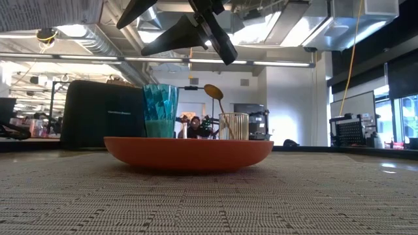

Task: Arrange a breakfast setting
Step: Pour the cereal into the green bowl

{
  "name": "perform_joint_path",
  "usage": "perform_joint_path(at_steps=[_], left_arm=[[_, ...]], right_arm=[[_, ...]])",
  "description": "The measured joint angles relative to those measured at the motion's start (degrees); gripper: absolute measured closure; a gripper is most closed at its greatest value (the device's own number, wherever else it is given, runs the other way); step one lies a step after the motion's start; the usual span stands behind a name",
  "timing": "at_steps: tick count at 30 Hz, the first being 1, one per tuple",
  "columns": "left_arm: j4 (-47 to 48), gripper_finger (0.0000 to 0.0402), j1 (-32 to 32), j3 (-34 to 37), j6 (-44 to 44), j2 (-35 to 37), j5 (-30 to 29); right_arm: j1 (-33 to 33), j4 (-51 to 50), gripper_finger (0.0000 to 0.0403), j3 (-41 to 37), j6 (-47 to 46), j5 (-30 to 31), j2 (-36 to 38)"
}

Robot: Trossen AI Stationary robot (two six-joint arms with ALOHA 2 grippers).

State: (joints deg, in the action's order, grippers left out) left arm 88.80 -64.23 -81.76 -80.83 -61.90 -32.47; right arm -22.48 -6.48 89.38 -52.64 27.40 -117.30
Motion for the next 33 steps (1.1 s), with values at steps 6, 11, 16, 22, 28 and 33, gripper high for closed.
perform_joint_path(at_steps=[6, 11, 16, 22, 28, 33], left_arm=[[-0.39, 0.0282, 0.0, 0.0, -0.52, -0.25, -0.69], [-0.65, 0.0282, 0.0, 0.0, 0.4, -0.06, -0.87], [0.42, 0.0282, 0.0, -0.02, 2.0, 0.14, -0.66], [1.01, 0.0282, 0.02, -0.02, 4.29, 0.36, 0.0], [1.22, 0.0282, 0.02, -0.02, 6.1, 0.43, -0.02], [1.18, 0.0282, 0.22, -0.01, 10.7, 0.8, 0.03]], right_arm=[[0.0, 0.0, 0.0231, 0.0, 0.0, 0.0, 0.0], [0.0, 0.0, 0.0231, 0.0, 0.0, -0.01, 0.01], [0.0, 0.0, 0.0231, 0.0, 0.0, -0.02, 0.01], [0.0, -0.01, 0.0231, 0.0, 0.01, -0.02, 0.01], [0.0, -0.01, 0.0231, 0.0, 0.24, -0.02, 0.0], [0.0, -0.04, 0.0231, 0.0, 0.54, -0.02, 0.01]])
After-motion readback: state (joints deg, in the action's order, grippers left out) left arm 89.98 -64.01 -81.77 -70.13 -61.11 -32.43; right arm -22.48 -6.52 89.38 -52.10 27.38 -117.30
